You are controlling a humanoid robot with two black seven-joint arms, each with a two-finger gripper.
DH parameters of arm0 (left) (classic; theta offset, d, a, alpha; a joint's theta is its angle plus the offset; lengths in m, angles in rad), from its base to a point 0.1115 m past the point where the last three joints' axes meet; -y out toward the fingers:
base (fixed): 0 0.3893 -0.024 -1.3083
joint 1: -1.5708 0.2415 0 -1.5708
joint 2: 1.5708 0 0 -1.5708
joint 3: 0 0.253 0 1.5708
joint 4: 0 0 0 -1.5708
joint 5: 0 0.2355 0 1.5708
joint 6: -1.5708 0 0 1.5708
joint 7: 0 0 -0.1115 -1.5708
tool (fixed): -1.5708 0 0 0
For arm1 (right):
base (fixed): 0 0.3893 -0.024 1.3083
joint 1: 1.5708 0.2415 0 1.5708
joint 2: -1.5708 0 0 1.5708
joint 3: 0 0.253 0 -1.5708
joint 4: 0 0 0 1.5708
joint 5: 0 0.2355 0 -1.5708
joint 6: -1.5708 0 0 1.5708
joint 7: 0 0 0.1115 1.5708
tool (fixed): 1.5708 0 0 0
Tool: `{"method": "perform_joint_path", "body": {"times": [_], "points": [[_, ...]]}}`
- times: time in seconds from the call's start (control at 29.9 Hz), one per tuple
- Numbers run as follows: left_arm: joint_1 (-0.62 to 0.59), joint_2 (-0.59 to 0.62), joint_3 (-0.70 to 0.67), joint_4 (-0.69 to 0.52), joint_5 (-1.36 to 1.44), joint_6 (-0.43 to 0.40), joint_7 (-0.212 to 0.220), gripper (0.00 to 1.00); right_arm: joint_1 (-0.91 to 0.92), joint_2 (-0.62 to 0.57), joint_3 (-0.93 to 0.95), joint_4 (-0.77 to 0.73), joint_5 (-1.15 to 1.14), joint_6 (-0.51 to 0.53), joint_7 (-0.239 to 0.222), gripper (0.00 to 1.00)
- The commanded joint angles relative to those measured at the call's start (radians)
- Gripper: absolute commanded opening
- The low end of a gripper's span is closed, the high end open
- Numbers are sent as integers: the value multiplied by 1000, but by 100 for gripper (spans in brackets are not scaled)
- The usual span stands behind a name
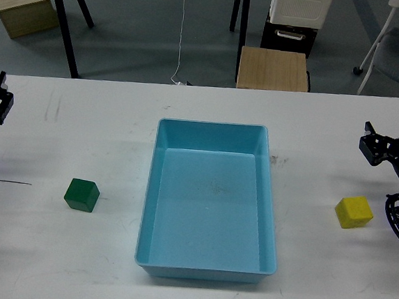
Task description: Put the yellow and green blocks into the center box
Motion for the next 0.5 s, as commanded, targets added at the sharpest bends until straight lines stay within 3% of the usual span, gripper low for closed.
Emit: {"method": "perform_joint_path", "body": {"times": [0.0, 0.07, 0.17, 0.47], "points": [[2, 1, 0, 1, 1, 0, -4, 100, 0, 0, -3, 2, -1, 2, 2, 100], [1, 1, 0, 1, 4, 0, -25, 100, 0, -2, -4, 0, -2, 2, 2, 100], [1, 2, 3, -1, 14, 0, -100, 100, 0, -3, -9, 2, -4, 2, 3, 100], [-10, 7, 1, -1, 12, 0, -84, 100, -2, -22, -12, 3, -10, 5, 9, 100]]}}
